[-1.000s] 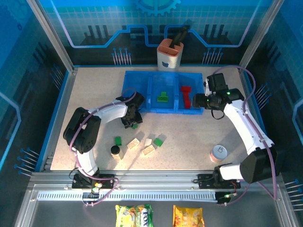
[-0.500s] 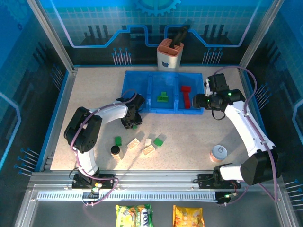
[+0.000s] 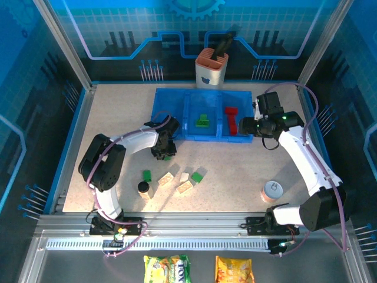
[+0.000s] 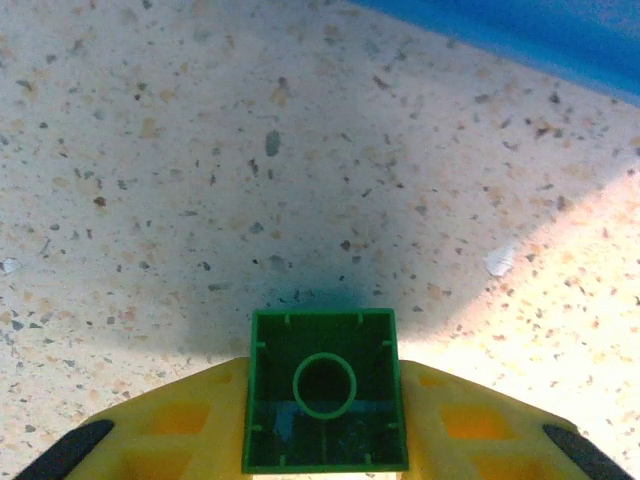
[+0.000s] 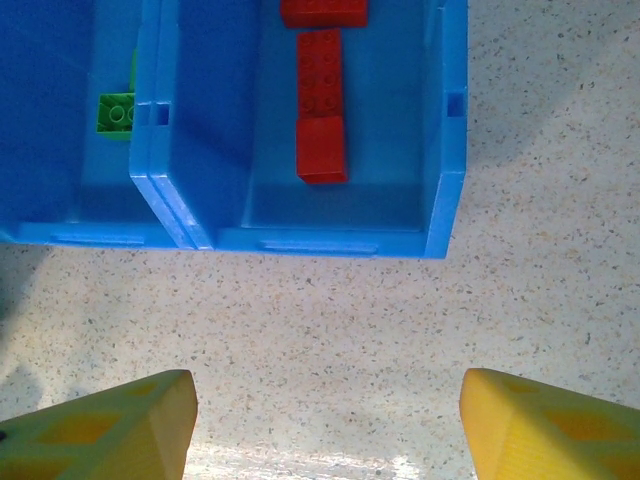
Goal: Sort the legos into containers by color
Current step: Pick up the lego from the center of the table, then place the lego in the container.
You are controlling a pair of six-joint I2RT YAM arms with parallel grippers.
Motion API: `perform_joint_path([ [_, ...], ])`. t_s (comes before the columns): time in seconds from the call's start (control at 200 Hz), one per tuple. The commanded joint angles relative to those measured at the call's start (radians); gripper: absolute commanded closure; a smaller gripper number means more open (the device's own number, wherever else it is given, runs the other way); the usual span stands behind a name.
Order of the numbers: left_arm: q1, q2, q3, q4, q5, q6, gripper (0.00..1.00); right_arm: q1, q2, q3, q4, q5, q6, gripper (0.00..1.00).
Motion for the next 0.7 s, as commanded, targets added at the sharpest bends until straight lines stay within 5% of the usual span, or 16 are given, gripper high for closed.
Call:
perform_joint_path([
  [0.0,-0.021,-0.058,0.0,-0.011,0.037,0.075,0.67,0.017,-0.024,0.024,-0.024,0.0,0.017,0.29],
  [0.695,-0.143,-0.008,0.307,-0.066,0.056,0.133,0.67,0.027,-0.053,0.007,-0.044,0.042,0.018,0.29],
])
